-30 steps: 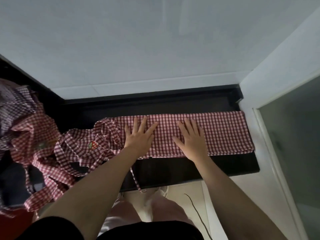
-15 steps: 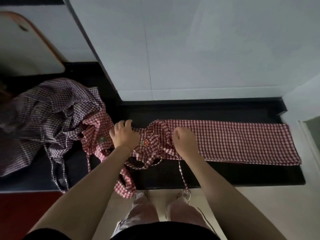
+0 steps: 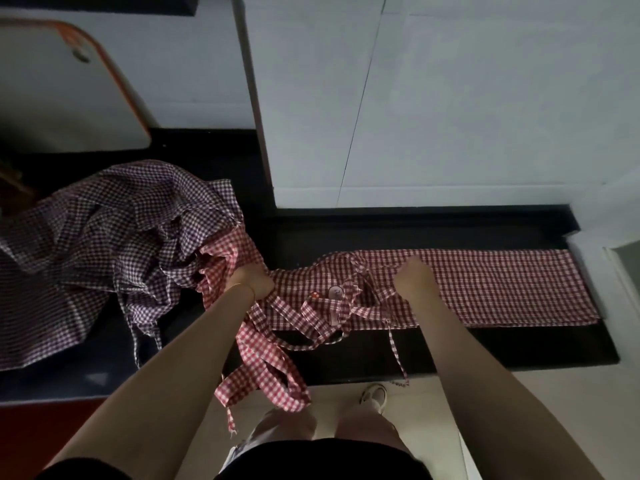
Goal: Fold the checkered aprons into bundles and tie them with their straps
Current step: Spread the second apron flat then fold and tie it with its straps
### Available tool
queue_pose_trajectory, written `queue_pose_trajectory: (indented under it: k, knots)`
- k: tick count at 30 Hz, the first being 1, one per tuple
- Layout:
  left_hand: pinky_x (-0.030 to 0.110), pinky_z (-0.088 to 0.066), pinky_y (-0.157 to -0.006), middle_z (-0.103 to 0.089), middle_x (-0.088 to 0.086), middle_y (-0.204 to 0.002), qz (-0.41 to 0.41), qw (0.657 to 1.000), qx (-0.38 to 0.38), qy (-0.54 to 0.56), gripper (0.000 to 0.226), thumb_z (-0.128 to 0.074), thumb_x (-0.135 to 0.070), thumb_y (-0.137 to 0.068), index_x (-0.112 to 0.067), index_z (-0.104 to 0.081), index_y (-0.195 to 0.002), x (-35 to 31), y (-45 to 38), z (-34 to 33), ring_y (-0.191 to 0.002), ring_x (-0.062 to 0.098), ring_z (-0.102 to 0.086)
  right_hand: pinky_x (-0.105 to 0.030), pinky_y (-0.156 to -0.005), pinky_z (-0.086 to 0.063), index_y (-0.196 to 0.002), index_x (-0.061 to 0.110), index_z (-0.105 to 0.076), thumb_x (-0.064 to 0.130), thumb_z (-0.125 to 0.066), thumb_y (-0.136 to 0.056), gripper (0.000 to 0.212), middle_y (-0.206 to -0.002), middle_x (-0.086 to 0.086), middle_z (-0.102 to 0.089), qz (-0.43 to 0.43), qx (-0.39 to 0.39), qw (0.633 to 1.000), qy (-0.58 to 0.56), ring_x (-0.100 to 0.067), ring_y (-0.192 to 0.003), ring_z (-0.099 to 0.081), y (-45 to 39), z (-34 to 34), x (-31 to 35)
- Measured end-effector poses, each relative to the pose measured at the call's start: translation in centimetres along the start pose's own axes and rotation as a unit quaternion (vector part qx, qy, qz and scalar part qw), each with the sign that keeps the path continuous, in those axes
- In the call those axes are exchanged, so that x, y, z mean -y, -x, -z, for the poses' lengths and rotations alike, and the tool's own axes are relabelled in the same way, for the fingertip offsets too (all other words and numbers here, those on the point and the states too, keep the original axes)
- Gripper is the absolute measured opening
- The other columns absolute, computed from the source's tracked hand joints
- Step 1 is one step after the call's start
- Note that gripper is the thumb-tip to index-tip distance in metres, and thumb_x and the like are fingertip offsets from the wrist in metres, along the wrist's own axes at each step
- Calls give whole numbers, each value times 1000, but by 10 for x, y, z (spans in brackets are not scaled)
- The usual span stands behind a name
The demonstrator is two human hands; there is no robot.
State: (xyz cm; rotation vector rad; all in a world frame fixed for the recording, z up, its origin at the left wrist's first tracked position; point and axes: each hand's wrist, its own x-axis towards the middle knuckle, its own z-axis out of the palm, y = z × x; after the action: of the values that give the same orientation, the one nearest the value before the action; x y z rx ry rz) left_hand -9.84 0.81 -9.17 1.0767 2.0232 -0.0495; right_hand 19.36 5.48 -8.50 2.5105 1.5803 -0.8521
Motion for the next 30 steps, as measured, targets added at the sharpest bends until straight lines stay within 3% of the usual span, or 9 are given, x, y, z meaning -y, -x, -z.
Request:
queue_pose_trajectory:
  k: [3, 6, 8, 12, 17, 21, 24, 27, 30]
  knots:
    - [34, -43, -105, -46, 18, -148, -27, 993, 70, -92, 64, -60, -37, -92, -4, -45, -145, -11, -1, 6, -133, 32, -47, -50, -104, -46, -145, 10, -39, 24, -70, -87, 67, -130, -13, -55, 39, 139, 977, 154, -31, -118, -56, 6, 6, 16]
    - [32, -48, -91, -64, 9, -126, -113, 989, 46, -87, 52, -52, -52, -93, -9, -68, -119, -26, -6, 5, -111, 25, -59, -51, -116, -31, -156, 13, -22, 57, -74, -80, 103, -160, -14, -27, 117, 187, 963, 156, -36, -145, -30, 16, 12, 41]
    - [33, -50, -92, -66, 5, -118, -152, 986, 32, -62, 45, -55, -48, -94, -11, -70, -114, -35, -10, -1, -107, 22, -60, -48, -112, -36, -154, 11, -29, 60, -60, -90, 86, -158, -15, -28, 150, 123, 978, 71, -34, -143, -33, 13, 6, 53]
    - [35, -51, -94, -66, 5, -119, -184, 979, 45, -76, 37, -57, -40, -97, -11, -70, -116, -47, -18, -12, -108, 21, -61, -32, -83, -49, -146, 11, -38, 28, -45, -104, 46, -147, -16, -41, 127, 61, 989, 44, -23, -108, -58, 2, -20, 55]
    - [35, -55, -79, -70, -3, -95, -147, 986, -78, 5, 19, -60, -33, -96, -20, -72, -92, -35, -34, -16, -88, 16, -64, -42, -104, -46, -133, 1, -51, 25, -35, -107, 39, -136, -19, -52, 113, 60, 986, 102, -31, -123, -53, -9, -27, 43]
    - [30, -50, -82, -66, -2, -95, -151, 988, 42, 9, 13, -69, -31, -91, -23, -64, -82, -29, -42, -10, -92, 16, -61, -41, -110, -35, -142, -2, -44, 17, -39, -103, 43, -147, -21, -44, 82, 61, 995, 17, -35, -136, -41, -22, -23, 36]
    - [30, -50, -83, -64, 0, -97, -162, 983, 79, -42, 20, -76, -21, -84, -24, -59, -75, -25, -43, 2, -97, 19, -61, -39, -121, -18, -155, 1, -20, 24, -34, -107, 55, -164, -17, -13, 64, 94, 992, 56, -29, -151, -17, -22, -25, 31]
    - [28, -49, -82, -65, 6, -110, -149, 987, 25, -58, 17, -74, -14, -85, -21, -59, -85, -23, -41, 5, -95, 18, -58, -38, -122, -10, -158, 6, -10, 27, -33, -108, 58, -167, -11, -1, 76, 98, 991, 57, -26, -154, -5, -22, -26, 26]
    - [31, -50, -92, -58, 9, -129, -129, 990, 32, -39, 36, -65, -8, -87, -19, -59, -121, -25, -37, 3, -111, 23, -58, -42, -120, -23, -156, 9, -22, 39, -39, -106, 62, -164, -13, -17, 77, 91, 993, 17, -29, -150, -21, -22, -21, 23]
